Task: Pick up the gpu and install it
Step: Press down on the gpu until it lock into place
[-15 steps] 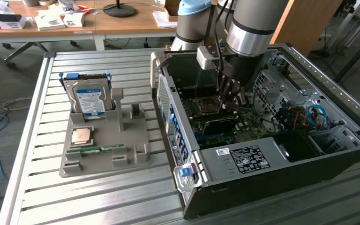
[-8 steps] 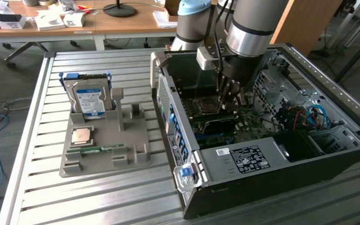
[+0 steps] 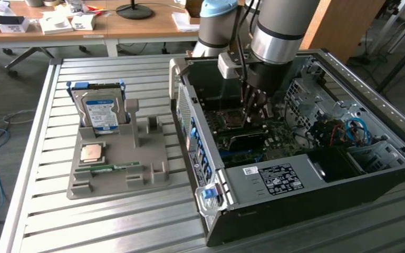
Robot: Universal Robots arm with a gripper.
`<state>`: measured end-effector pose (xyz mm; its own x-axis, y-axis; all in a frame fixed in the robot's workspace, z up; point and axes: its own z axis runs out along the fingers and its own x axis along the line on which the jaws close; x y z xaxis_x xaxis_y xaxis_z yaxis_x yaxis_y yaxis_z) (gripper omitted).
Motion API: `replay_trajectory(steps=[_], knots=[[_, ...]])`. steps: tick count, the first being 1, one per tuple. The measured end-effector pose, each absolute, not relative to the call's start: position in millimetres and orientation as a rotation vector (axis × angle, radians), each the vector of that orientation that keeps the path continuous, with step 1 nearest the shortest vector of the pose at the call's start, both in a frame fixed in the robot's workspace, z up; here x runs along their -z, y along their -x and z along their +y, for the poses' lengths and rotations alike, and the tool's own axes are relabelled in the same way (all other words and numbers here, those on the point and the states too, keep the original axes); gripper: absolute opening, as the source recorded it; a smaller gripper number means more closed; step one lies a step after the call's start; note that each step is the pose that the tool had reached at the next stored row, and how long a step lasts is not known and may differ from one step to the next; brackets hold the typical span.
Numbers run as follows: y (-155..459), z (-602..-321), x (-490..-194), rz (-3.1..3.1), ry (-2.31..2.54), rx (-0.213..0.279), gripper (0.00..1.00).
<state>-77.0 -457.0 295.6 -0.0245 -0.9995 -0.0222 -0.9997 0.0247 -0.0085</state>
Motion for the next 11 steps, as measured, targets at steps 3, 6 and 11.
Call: replay_trajectory(steps=[3, 6, 11], knots=[[79.7, -456.7, -290.5, 2.233, 2.179, -0.015, 0.11], [81.7, -456.5, -285.8, 2.233, 2.179, -0.015, 0.11], [84.9, -456.0, -279.1, 2.233, 2.179, -0.015, 0.11]])
